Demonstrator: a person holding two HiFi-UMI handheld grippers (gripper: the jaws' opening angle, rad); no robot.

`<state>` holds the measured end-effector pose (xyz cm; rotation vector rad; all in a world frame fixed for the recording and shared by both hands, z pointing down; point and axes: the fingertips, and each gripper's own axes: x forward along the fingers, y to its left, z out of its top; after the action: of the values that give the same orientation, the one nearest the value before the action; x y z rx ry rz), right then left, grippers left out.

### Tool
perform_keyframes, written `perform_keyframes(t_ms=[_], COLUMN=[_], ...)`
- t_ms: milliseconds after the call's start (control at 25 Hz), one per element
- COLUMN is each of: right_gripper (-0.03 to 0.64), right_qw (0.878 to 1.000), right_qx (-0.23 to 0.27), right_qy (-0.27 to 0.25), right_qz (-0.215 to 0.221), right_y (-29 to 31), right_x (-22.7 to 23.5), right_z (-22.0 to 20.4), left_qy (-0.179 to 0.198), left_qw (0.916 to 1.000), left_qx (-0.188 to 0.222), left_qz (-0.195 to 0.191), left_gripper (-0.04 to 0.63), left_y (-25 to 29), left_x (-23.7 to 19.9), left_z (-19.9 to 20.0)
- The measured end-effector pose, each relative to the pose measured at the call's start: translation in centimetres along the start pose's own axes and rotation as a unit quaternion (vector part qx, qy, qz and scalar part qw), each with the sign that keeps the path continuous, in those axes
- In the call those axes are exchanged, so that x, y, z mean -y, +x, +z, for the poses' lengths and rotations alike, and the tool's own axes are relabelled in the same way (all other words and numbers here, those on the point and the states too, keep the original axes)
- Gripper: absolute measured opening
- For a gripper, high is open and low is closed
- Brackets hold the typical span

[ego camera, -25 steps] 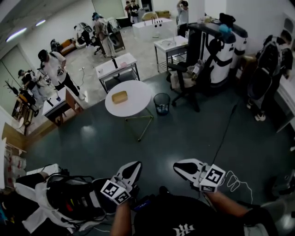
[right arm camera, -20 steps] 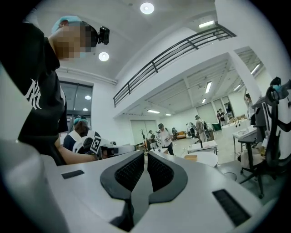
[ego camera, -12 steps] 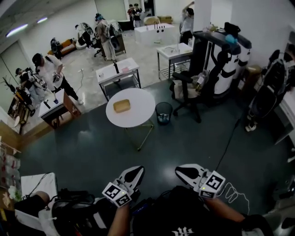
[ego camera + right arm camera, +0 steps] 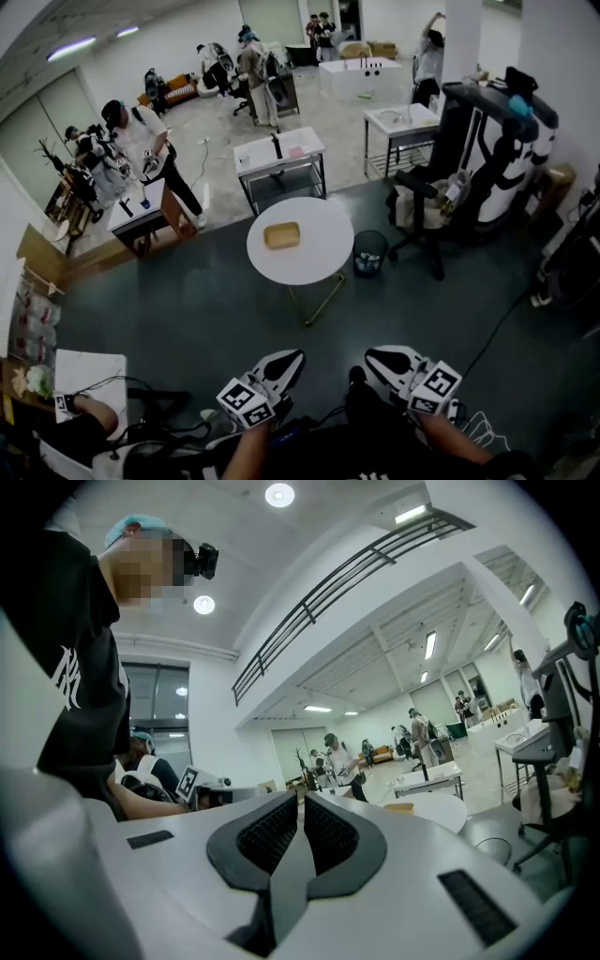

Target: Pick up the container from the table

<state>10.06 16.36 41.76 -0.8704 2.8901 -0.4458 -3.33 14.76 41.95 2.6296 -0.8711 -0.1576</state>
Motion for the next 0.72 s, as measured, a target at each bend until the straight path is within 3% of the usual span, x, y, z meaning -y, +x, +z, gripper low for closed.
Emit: perform_keyframes(t_ms=[720], right_gripper=[0.048], right_qw=[0.995], right_qx=[-0.006], right_qy=[0.003], right_qz=[0.101], right_y=[12.2], right_x=[16.8], right_z=[6.9], left_qy=[0.018], left_qw=[0.9960], left_qx=[0.023], left_qz=[0.084], left_gripper=[0.003], left_y=[11.6], left_x=[-13.8], left_z=[8.6])
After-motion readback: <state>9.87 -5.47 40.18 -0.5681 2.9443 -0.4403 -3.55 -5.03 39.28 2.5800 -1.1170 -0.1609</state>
